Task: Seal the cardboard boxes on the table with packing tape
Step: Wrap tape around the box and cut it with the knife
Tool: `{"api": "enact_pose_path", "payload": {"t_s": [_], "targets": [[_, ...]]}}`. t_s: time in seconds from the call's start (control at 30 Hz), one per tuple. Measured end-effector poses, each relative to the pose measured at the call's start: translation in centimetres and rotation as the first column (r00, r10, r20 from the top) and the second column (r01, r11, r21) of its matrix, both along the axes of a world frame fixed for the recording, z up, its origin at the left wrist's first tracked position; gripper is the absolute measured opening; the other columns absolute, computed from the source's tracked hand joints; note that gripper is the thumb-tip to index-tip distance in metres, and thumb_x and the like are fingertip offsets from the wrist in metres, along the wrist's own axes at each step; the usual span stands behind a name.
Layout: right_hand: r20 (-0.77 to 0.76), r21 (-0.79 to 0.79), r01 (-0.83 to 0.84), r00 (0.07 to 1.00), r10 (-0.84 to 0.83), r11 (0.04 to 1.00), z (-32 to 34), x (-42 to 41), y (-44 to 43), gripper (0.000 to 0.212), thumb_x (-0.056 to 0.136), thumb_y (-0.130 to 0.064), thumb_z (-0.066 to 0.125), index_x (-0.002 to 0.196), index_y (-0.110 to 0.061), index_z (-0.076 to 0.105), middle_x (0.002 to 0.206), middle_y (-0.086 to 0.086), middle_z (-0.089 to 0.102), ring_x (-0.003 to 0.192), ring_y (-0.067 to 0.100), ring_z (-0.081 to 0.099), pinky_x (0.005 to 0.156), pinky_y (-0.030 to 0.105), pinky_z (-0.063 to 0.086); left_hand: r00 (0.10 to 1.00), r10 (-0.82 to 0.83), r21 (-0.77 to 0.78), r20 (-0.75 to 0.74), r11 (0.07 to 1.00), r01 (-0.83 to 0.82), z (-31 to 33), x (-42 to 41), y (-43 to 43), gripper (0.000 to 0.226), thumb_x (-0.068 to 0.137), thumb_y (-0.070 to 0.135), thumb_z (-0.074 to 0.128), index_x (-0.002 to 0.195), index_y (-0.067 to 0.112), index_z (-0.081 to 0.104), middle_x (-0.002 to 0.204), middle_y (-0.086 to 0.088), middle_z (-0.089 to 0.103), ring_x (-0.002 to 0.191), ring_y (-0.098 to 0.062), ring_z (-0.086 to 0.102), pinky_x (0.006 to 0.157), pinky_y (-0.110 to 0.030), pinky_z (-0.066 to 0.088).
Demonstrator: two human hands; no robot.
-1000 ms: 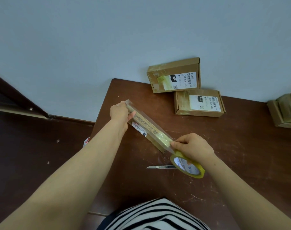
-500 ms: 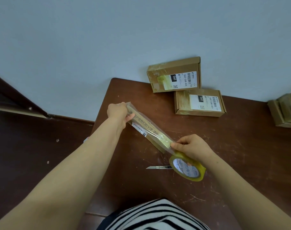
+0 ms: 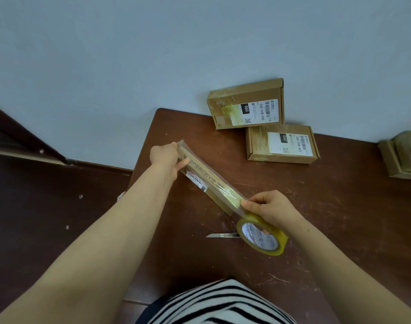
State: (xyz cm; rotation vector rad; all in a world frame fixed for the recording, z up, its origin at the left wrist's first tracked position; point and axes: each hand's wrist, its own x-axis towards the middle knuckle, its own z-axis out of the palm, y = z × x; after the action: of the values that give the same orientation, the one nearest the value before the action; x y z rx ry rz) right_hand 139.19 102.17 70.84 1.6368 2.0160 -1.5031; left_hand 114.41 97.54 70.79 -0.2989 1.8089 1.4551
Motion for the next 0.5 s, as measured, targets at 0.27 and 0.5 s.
{"api": "enact_pose_path", "payload": {"t_s": [0.27, 0.5], "targets": [[-0.028, -0.038, 0.023, 0.999, -0.024, 0.999, -0.02, 0.09, 0.06, 0.018, 0.081, -0.043, 0.072, 0.072, -0.027, 0.074, 0.056, -0.004, 0.067, 0.051, 0.019, 0.063, 0.046, 0.028, 0.054, 0.969, 0.211, 0.092, 0.13, 0.97, -0.224, -0.53, 0.82, -0.7, 0.014, 0.092, 0.011, 0.062, 0.081, 0.015, 0.054, 0.105, -0.01, 0.06, 0.083, -0.024, 0.064, 0.061, -0.03, 0.061], [-0.035, -0.051, 0.03, 0.999, -0.032, 0.998, 0.0, 0.13, 0.15, 0.018, 0.081, -0.043, 0.073, 0.074, -0.027, 0.074, 0.058, -0.004, 0.068, 0.049, 0.016, 0.062, 0.043, 0.026, 0.051, 0.989, 0.14, 0.014, 0.041, 0.99, -0.14, -0.77, 0.13, -0.04, 0.012, 0.093, 0.008, 0.058, 0.088, 0.014, 0.049, 0.094, -0.009, 0.058, 0.078, -0.023, 0.064, 0.055, -0.027, 0.059]]}}
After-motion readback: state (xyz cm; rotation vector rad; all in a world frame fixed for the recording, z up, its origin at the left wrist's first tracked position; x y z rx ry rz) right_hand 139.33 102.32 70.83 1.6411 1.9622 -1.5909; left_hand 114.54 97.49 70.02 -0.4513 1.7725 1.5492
